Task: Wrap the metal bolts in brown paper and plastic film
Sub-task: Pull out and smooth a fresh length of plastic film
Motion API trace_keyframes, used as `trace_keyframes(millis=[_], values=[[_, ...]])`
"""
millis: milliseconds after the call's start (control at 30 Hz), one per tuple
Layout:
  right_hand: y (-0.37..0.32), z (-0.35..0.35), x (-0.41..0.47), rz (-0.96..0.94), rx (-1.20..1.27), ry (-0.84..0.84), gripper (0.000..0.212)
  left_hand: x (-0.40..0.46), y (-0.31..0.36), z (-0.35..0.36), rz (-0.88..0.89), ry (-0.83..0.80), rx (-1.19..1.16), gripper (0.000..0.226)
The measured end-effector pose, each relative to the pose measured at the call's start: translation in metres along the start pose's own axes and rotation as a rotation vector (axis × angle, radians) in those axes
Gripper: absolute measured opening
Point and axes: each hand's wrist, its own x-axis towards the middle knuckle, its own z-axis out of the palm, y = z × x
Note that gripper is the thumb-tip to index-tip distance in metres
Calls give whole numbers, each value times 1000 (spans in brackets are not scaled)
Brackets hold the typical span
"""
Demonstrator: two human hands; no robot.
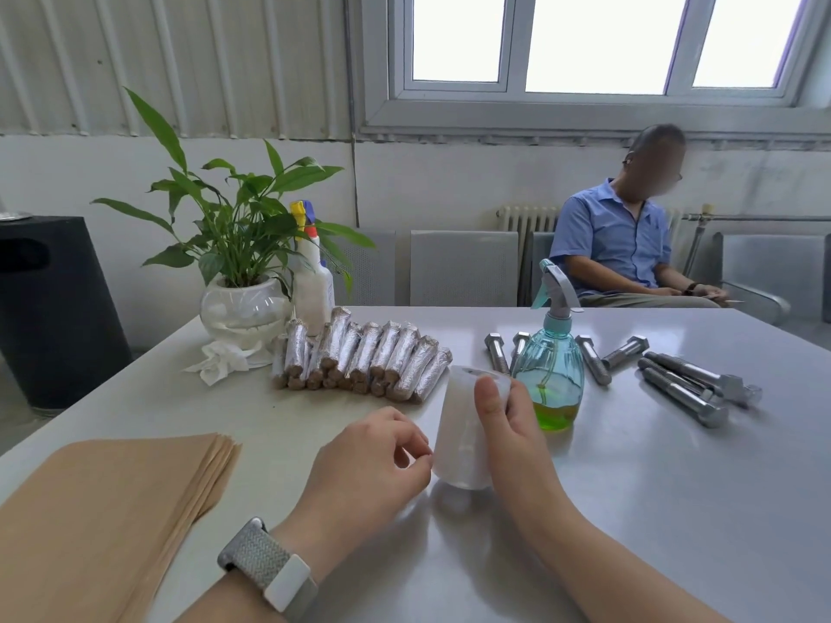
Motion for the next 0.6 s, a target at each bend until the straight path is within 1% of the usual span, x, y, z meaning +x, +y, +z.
trace_keyframes(millis=[100, 200, 333, 433, 600], values=[[1, 0, 0, 2, -10, 9, 46, 0, -1, -1, -17, -9, 50, 13], [1, -1, 2, 9, -6, 23, 46, -1, -2, -1, -27, -9, 91, 14], [1, -1, 3, 21, -1, 38, 47, 0, -2, 0, -33, -27, 79, 8], [1, 0, 3, 19, -4, 42, 48, 0, -2, 1, -41, -38, 76, 10], [1, 0, 2, 8, -4, 38, 50, 0, -2, 1, -27, -13, 111, 12]])
